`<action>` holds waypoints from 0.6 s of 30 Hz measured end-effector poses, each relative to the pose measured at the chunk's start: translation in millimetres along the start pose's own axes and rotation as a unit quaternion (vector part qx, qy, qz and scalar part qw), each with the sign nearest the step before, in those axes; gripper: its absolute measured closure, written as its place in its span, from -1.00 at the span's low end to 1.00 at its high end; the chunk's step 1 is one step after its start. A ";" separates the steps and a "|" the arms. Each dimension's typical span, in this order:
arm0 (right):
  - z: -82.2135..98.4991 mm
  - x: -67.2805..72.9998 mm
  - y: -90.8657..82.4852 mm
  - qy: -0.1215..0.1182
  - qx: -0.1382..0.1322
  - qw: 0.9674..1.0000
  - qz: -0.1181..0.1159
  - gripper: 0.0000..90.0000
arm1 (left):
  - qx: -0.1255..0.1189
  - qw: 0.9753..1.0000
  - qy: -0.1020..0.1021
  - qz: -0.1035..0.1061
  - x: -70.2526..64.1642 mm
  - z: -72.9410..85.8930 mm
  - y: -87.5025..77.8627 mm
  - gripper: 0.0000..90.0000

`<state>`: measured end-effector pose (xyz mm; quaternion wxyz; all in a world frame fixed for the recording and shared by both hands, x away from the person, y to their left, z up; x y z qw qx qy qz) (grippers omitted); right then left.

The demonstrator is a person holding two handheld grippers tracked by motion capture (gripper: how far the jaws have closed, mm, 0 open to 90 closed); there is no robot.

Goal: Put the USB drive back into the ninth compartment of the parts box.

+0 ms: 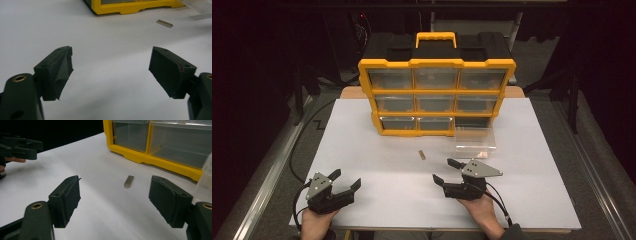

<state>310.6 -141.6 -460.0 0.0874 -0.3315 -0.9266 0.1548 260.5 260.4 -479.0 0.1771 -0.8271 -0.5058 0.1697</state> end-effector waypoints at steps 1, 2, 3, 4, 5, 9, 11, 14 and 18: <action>-0.8 0.4 2.2 0.000 0.003 1.000 0.000 -0.42 | 0.000 1.000 0.000 0.000 0.0 0.0 0.0 -0.56; -1.5 0.9 4.6 0.000 0.006 1.000 -0.001 -0.41 | 0.000 1.000 0.000 0.001 0.0 0.0 0.0 -0.56; -2.1 1.2 7.0 -0.001 0.008 1.000 -0.001 -0.41 | 0.000 1.000 0.000 0.001 0.0 0.0 -0.1 -0.56; -2.7 1.7 9.3 0.000 0.009 1.000 -0.002 -0.41 | 0.000 1.000 0.000 0.001 0.1 0.1 -0.1 -0.55; -3.3 1.8 11.5 -0.001 0.011 1.000 -0.002 -0.41 | -0.001 1.000 0.000 0.001 0.1 0.0 -0.1 -0.55; -5.3 1.4 19.1 0.001 0.016 1.000 -0.003 -0.38 | -0.001 1.000 0.000 0.002 0.1 0.1 -0.1 -0.56; -8.1 0.3 22.5 0.004 0.015 1.000 0.001 -0.36 | 0.000 1.000 -0.001 0.002 0.1 0.0 0.0 -0.56; -10.8 -1.3 24.1 0.006 0.013 1.000 0.007 -0.35 | 0.000 1.000 -0.001 0.002 0.0 0.0 0.0 -0.55; -14.7 -3.2 29.7 0.006 0.025 1.000 0.011 -0.34 | 0.000 1.000 -0.002 0.003 0.1 0.0 0.2 -0.55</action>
Point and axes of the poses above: each handheld gripper's, and its own axes: y roughly forward along the jaws, z roughly out of its underside, x roughly to its left, the point moved 1 cm from there along y, roughly forward along the jaws, and after that the axes turned 1 degree about -y, right-handed, at the moved point
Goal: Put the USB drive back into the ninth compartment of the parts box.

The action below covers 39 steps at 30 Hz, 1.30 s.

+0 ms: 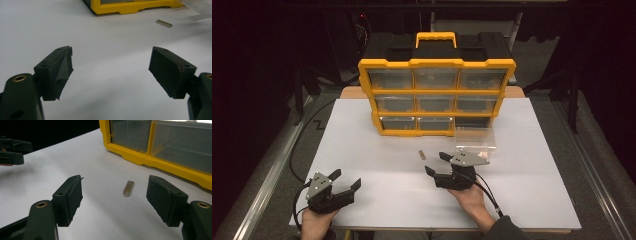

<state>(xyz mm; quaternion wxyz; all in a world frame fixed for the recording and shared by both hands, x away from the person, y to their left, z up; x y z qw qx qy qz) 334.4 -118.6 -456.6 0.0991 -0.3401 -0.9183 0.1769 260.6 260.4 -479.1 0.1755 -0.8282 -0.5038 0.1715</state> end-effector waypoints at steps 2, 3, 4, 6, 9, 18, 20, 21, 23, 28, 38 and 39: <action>-1.4 -0.4 3.2 0.003 0.005 1.000 0.001 -0.34 | 0.000 1.000 0.000 0.000 0.1 0.0 -0.1 -0.55; -2.1 -0.9 4.6 0.003 0.008 1.000 0.001 -0.34 | 0.000 1.000 -0.001 0.001 0.1 0.1 -0.1 -0.56; -2.8 -1.3 6.2 0.005 0.008 1.000 0.001 -0.33 | 0.000 1.000 -0.001 0.001 0.1 0.0 0.0 -0.55; -4.3 -1.6 8.7 0.009 0.011 1.000 0.001 -0.32 | 0.001 1.000 0.000 0.001 0.0 0.0 0.1 -0.56; -7.1 -2.5 13.3 0.017 0.021 1.000 0.002 -0.32 | 0.001 1.000 0.000 0.002 0.0 0.0 0.2 -0.55; -19.3 -4.7 25.2 0.029 0.048 0.998 0.003 -0.27 | 0.000 1.000 -0.001 0.003 -0.1 0.0 0.0 -0.56; -22.6 -4.1 27.6 0.028 0.060 0.998 0.001 -0.25 | 0.000 1.000 -0.001 0.003 -0.1 0.0 0.1 -0.56; -24.2 -3.7 28.9 0.025 0.067 0.997 0.000 -0.24 | 0.001 1.000 -0.001 0.004 -0.1 0.0 0.1 -0.56; -27.1 -2.6 31.9 0.022 0.079 0.997 -0.002 -0.22 | 0.000 1.000 0.000 0.003 -0.1 0.0 0.0 -0.56; -32.7 -2.0 40.3 0.020 0.115 0.993 -0.010 -0.18 | 0.000 1.000 0.001 0.004 -0.1 -0.1 -0.3 -0.56; -50.5 -1.6 61.0 0.001 0.184 0.983 -0.008 -0.16 | 0.000 1.000 0.002 0.007 -0.4 0.0 -0.2 -0.56; -52.2 -1.9 63.7 0.000 0.192 0.981 -0.005 -0.14 | 0.000 1.000 0.002 0.007 -0.5 0.0 -0.2 -0.56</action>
Point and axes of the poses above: each handheld gripper's, and its own axes: y roughly forward along the jaws, z roughly out of its underside, x roughly to its left, the point moved 1 cm from there along y, roughly forward along the jaws, and after that the axes turned 1 degree about -y, right-handed, at the moved point
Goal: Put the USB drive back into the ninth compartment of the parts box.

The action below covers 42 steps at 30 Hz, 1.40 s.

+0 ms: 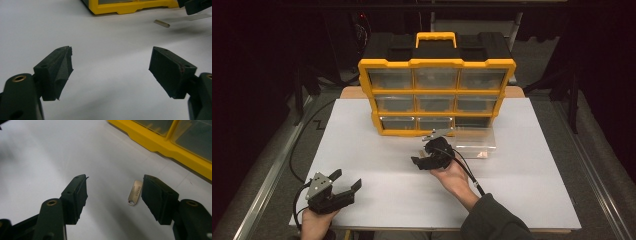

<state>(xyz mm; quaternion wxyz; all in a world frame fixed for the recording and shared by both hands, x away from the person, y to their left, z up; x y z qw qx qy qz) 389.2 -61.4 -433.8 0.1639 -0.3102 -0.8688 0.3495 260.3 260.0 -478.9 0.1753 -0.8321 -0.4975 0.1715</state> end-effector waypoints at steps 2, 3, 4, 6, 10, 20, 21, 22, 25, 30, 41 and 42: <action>-5.2 -1.3 5.8 0.006 0.029 1.000 0.003 -0.11 | 0.000 1.000 0.000 0.001 -0.2 0.0 0.1 -0.56; -6.8 -1.5 7.0 0.009 0.041 0.999 0.006 -0.10 | 0.001 1.000 0.000 0.001 -0.3 0.1 0.1 -0.56; -8.7 -2.0 9.6 0.011 0.052 0.999 0.010 -0.08 | 0.001 1.000 0.000 0.002 -0.4 0.1 0.2 -0.56; -12.8 -3.2 13.8 0.016 0.076 0.997 0.014 -0.06 | 0.002 1.000 0.001 0.003 -0.5 0.2 0.4 -0.56; -19.7 -5.6 22.1 0.019 0.116 0.993 0.023 0.00 | 0.002 1.000 0.002 0.004 -0.7 0.0 0.4 -0.56; -30.8 -12.0 43.1 0.016 0.192 0.981 0.033 0.20 | 0.003 1.000 0.003 0.007 -0.9 0.1 0.4 -0.56; -31.9 -12.3 44.1 0.015 0.196 0.980 0.039 0.21 | 0.003 1.000 0.002 0.007 -0.9 0.1 0.4 -0.56; -33.0 -12.8 44.9 0.016 0.199 0.979 0.038 0.23 | 0.003 1.000 0.002 0.007 -1.0 0.1 0.3 -0.56; -36.5 -14.5 46.5 0.013 0.211 0.976 0.044 0.29 | 0.003 1.000 0.002 0.007 -1.0 0.1 0.3 -0.56; -39.8 -16.2 48.8 0.011 0.227 0.973 0.043 0.43 | 0.002 1.000 0.002 0.007 -0.9 0.1 0.3 -0.56; -39.4 -16.3 54.3 0.002 0.247 0.968 0.047 0.75 | 0.002 1.000 0.003 0.008 -1.0 0.0 0.2 -0.56; -39.3 -16.4 54.1 0.005 0.248 0.968 0.047 0.75 | 0.002 1.000 0.003 0.008 -1.1 0.0 0.2 -0.56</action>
Point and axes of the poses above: each handheld gripper's, and its own axes: y roughly forward along the jaws, z roughly out of its underside, x roughly to its left, the point moved 1 cm from there along y, roughly forward along the jaws, and after that the axes turned 1 degree about -y, right-handed, at the moved point
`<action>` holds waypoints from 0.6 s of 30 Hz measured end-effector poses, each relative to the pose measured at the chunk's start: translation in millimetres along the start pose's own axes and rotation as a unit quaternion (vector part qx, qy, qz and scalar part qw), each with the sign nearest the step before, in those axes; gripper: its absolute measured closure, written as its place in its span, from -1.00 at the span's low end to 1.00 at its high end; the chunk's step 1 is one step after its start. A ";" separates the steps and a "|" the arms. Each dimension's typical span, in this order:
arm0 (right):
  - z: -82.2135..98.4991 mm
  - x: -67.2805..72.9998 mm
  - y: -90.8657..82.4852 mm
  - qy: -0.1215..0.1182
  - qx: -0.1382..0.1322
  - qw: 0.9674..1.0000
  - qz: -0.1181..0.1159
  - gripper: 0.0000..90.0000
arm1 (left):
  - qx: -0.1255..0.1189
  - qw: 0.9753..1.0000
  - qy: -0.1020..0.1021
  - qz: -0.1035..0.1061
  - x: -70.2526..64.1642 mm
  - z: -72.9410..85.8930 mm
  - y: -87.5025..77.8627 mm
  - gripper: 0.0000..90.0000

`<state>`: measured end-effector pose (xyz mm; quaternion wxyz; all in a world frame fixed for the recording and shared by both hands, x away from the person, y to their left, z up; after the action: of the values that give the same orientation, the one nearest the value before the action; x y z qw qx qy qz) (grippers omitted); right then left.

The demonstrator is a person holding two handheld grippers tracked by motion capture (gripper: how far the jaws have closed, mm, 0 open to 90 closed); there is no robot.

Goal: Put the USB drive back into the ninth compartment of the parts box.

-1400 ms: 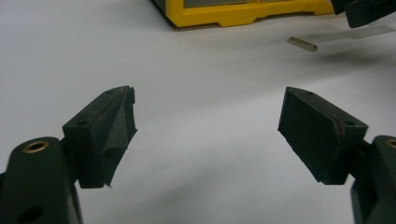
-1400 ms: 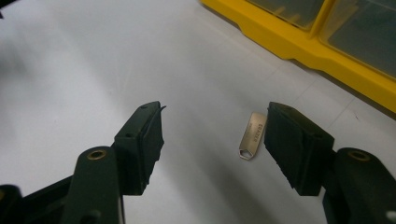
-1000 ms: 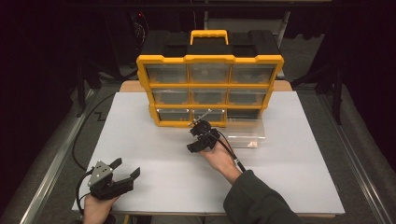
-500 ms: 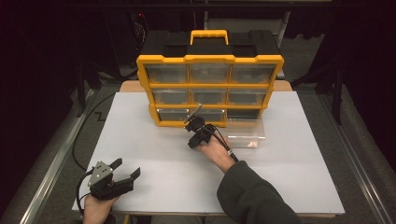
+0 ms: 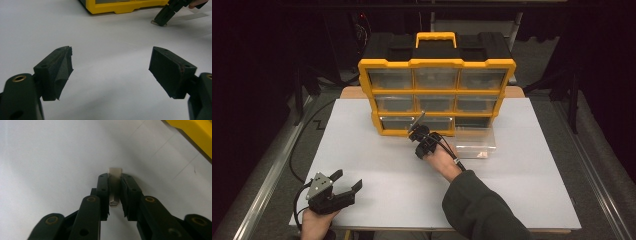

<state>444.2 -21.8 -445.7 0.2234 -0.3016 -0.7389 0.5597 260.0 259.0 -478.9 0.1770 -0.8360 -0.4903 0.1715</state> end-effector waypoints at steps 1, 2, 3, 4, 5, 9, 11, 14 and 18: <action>0.1 -0.1 0.0 0.000 0.000 1.000 0.000 0.76 | 0.000 1.000 0.000 0.000 -0.1 0.0 0.0 -0.56; 0.0 0.1 0.1 -0.004 -0.001 1.000 0.001 0.76 | 0.000 1.000 -0.001 0.000 0.0 0.0 0.0 -0.56; 0.0 1.6 -0.3 -0.003 0.001 1.000 0.003 0.76 | 0.000 1.000 -0.001 0.000 0.1 0.0 0.0 -0.56; 0.0 2.1 -0.3 -0.007 0.000 1.000 0.006 0.77 | 0.000 1.000 -0.001 0.000 0.1 0.0 0.0 -0.56; 0.1 2.3 -0.5 -0.009 0.001 1.000 0.005 0.77 | 0.000 1.000 -0.002 0.000 0.2 0.0 0.0 -0.56; 1.3 4.4 -3.9 -0.012 -0.008 1.000 0.009 0.77 | -0.001 1.000 -0.003 -0.001 0.4 0.0 -0.1 -0.56; 2.0 5.8 -7.2 -0.013 -0.010 1.000 0.007 0.77 | 0.000 1.000 -0.002 0.000 0.3 0.0 -0.1 -0.56; 3.4 8.6 -11.3 -0.016 -0.015 1.000 0.005 0.77 | -0.002 1.000 -0.002 0.000 0.0 0.0 -0.5 -0.56; 6.8 8.8 -16.2 -0.021 -0.024 0.999 0.003 0.77 | -0.002 1.000 -0.002 0.000 0.3 0.2 -0.7 -0.56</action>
<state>430.2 -23.4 -432.0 0.1993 -0.2972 -0.7559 0.5483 259.6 259.6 -478.7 0.1744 -0.8358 -0.4913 0.1722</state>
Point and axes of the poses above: each handheld gripper's, and its own axes: y roughly forward along the jaws, z roughly out of its underside, x roughly to its left, the point moved 1 cm from there along y, roughly forward along the jaws, and after that the axes turned 1 degree about -y, right-handed, at the moved point
